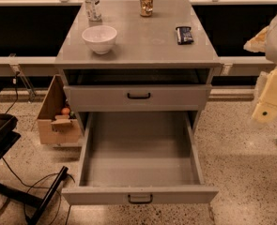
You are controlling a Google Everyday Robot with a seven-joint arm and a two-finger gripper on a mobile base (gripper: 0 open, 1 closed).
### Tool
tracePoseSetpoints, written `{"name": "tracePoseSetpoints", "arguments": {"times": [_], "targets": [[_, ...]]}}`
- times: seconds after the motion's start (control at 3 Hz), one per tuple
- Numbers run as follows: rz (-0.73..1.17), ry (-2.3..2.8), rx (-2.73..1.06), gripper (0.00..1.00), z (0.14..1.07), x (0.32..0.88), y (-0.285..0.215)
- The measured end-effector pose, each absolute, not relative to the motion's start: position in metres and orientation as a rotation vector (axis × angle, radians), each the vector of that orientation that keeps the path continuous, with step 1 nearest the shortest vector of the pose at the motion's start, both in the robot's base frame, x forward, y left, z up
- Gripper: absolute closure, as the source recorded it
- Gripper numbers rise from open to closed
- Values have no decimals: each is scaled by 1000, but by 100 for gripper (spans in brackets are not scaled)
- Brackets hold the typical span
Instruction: Place rxbar blueberry into middle drawer
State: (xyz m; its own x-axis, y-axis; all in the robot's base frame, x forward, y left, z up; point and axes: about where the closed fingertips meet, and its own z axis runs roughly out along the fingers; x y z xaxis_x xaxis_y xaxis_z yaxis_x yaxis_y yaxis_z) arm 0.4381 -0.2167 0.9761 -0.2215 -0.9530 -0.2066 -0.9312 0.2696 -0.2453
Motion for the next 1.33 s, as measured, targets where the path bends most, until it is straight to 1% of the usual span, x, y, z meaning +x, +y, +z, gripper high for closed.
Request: {"name": "tracePoseSetpoints", "arguments": {"times": [0.33,0.67,1.33], "targets": [[-98,2232,-1725,0,976,438,-217],[-98,2219,-1676,0,963,454,-221],[-124,2380,-1390,0,920,556,-258]]}}
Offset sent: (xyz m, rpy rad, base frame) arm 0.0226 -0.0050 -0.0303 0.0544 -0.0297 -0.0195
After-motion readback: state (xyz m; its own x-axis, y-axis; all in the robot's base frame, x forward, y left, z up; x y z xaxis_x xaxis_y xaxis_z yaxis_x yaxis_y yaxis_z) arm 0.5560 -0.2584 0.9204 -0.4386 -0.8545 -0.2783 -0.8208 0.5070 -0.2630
